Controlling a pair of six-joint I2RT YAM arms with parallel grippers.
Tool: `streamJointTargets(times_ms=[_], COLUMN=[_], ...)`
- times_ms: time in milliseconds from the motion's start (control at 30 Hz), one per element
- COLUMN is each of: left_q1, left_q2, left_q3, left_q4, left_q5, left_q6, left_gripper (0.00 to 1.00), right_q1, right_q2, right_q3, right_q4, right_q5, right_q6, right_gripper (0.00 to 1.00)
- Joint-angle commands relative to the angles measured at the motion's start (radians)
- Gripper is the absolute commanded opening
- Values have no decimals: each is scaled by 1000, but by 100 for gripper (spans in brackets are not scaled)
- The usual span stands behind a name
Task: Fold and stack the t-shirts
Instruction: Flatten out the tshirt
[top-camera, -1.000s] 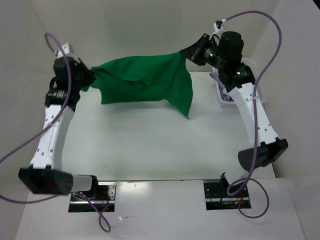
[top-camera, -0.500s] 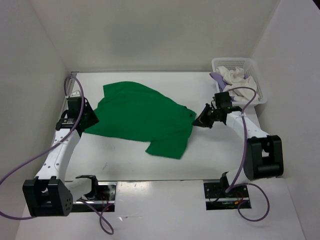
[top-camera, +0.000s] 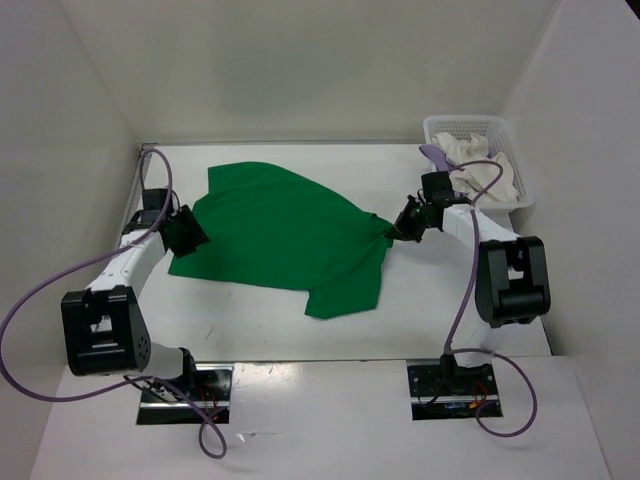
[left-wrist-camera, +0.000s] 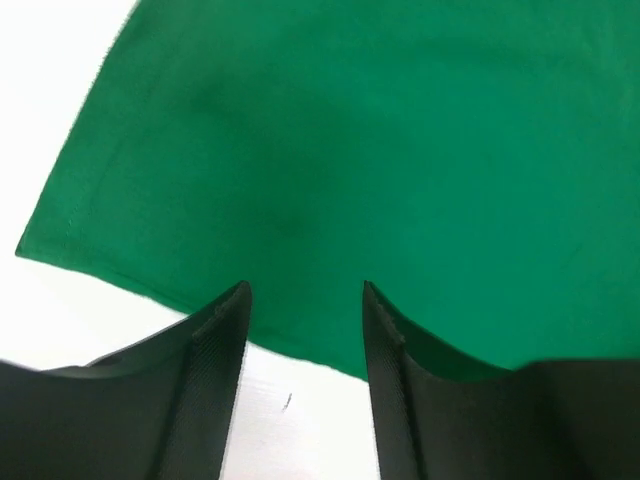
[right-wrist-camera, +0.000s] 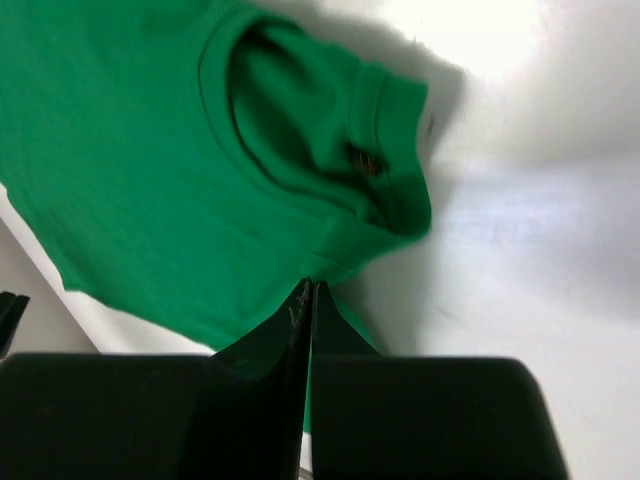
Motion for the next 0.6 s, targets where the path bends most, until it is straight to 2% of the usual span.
streamJointTargets(times_ms=[0,100,167,200,267,333,367,400,467,500,533,567], left_q1=[87,97,97,97,97,97,97,116,156,184,228,244], left_q2=[61,71,25,14,2,-9,-9,0,0,0,0,0], left_q3=[-11,67,86,86,66,20,11,11,-11,-26,-40,-63], left_q4=[52,38,101,116,165,176,126,92,25,24,11,0], left_q5=[170,194,326,374,465,418,325,282,212,188,169,152], left_q6=[-57,-121,-101,-101,-84,-84,-104,-118,-155,-155,-175,-199], left_gripper=[51,37,33,24,14,5,5,9,29,42,79,92], right_q1=[-4,6,6,6,6,6,6,6,6,6,6,6], right_q2=[91,117,82,73,60,60,60,45,22,8,-4,-30], right_q3=[113,128,82,68,30,21,30,42,42,53,53,53], right_q4=[69,69,69,69,69,78,78,66,56,56,47,38], right_q5=[12,0,0,0,-9,-27,-28,-38,-29,-29,-29,-29], right_q6=[9,9,9,9,9,9,9,9,9,9,-7,-16], right_gripper=[1,1,1,1,1,3,6,9,20,34,37,40])
